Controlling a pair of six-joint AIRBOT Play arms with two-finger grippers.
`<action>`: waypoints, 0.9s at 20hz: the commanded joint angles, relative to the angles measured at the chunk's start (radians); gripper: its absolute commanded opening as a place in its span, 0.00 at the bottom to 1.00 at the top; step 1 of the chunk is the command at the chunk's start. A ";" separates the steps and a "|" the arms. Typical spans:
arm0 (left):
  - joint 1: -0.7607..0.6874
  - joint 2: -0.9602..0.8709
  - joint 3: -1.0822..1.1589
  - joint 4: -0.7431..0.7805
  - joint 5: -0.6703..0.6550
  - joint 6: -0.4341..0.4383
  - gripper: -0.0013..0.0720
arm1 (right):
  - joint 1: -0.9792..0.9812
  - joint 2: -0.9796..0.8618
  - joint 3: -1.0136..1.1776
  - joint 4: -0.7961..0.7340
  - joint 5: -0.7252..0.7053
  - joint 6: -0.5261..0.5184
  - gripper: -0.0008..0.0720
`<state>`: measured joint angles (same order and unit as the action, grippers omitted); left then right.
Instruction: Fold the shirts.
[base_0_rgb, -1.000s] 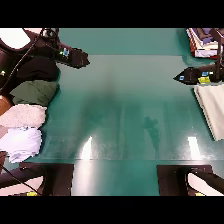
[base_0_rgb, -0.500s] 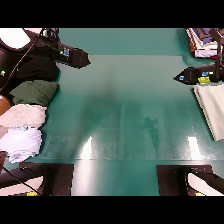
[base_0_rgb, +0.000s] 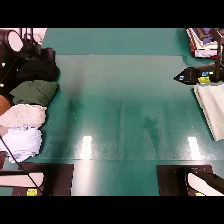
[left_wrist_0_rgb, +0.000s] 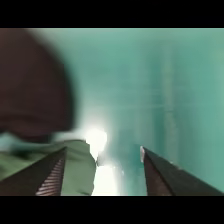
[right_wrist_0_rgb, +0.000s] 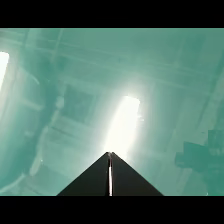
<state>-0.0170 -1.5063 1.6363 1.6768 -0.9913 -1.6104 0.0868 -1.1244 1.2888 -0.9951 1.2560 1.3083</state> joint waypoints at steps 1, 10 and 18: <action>0.147 -0.154 0.000 0.009 0.060 -0.036 0.79 | 0.001 0.000 0.000 0.000 0.000 0.000 0.03; 0.219 -0.347 0.001 -0.036 0.217 -0.032 0.63 | 0.001 0.000 0.000 0.001 -0.001 0.000 0.03; 0.214 -0.276 0.223 -0.133 0.039 -0.032 0.05 | 0.001 0.000 0.000 0.001 0.000 0.000 0.03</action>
<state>0.2008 -1.8248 1.7752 1.6032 -0.8951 -1.6440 0.0868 -1.1244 1.2884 -0.9947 1.2549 1.3083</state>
